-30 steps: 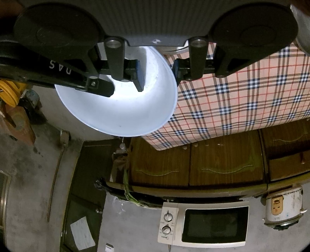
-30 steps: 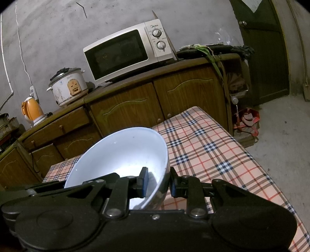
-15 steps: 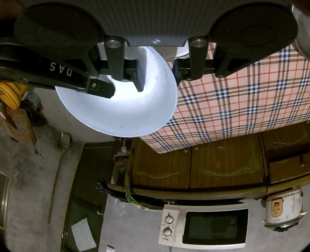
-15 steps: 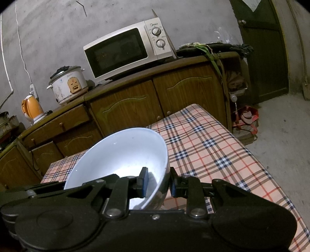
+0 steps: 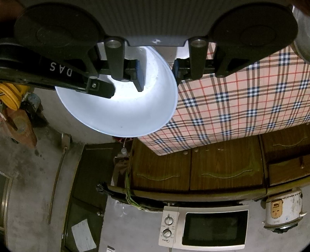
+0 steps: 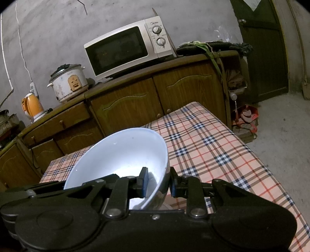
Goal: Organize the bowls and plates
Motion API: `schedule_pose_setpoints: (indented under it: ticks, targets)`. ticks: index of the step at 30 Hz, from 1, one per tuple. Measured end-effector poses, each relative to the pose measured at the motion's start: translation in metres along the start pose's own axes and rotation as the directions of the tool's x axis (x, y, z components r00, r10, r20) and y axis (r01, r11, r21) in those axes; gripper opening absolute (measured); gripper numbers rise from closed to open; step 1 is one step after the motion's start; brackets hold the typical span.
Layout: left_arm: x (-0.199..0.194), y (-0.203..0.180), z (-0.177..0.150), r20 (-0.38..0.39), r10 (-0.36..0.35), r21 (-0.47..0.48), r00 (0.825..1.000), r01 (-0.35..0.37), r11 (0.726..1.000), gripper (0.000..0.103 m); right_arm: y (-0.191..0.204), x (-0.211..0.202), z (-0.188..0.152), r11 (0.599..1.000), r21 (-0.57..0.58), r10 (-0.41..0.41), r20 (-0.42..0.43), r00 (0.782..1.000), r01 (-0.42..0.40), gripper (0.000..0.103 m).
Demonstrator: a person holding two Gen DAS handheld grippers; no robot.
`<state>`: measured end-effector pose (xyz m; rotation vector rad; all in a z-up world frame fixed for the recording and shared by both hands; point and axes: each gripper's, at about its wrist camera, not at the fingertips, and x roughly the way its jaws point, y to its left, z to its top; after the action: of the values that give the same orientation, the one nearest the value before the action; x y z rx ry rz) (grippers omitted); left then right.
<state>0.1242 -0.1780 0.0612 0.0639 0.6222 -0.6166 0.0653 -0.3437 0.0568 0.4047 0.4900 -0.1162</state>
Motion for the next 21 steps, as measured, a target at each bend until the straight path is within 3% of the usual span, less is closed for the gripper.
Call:
schedule_pose_setpoints:
  ticks: [21]
  targets:
    - [0.001,0.001,-0.012,-0.034,-0.002,-0.01,0.999,0.001,1.0,0.028,0.003,0.001,-0.008,1.0,0.003,-0.012,-0.039,0.999,0.012,0.03]
